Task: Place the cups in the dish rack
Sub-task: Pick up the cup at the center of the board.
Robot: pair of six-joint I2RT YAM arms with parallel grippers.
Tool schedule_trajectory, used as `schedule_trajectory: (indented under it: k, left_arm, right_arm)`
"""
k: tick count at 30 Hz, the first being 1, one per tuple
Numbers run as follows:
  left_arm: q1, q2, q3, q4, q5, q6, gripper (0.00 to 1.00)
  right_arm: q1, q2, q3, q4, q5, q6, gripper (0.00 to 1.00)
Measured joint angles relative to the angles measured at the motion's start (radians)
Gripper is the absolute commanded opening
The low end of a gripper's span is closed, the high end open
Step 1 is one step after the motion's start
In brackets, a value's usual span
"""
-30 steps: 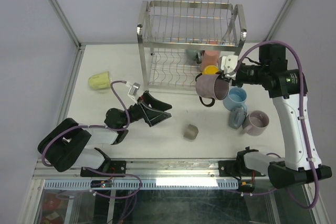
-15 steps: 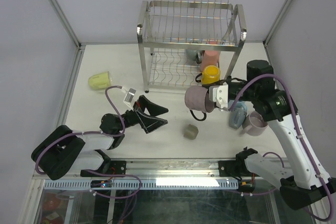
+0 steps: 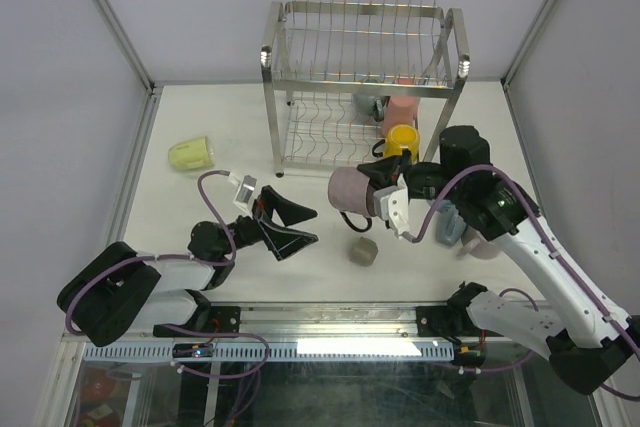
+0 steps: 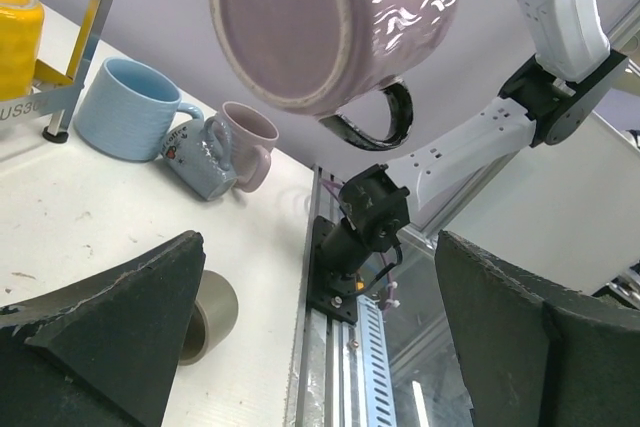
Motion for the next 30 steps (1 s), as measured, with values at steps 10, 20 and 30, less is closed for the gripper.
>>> schedule_trajectory:
  k: [10,20,30]
  left_arm:
    - [-0.104,-0.023,-0.011,0.002,-0.029,0.13,0.96]
    - [-0.148,-0.002,0.038,0.003,-0.056,0.21,0.93]
    - [-0.163,0.001,0.101,0.003,-0.032,0.153,0.73]
  right_arm:
    - [0.17,0.003,-0.045,0.159,0.034,-0.103,0.0]
    - [0.317,0.014,-0.097,0.303,0.063,-0.167,0.0]
    - [0.393,0.014,-0.11,0.342,0.08,-0.283,0.0]
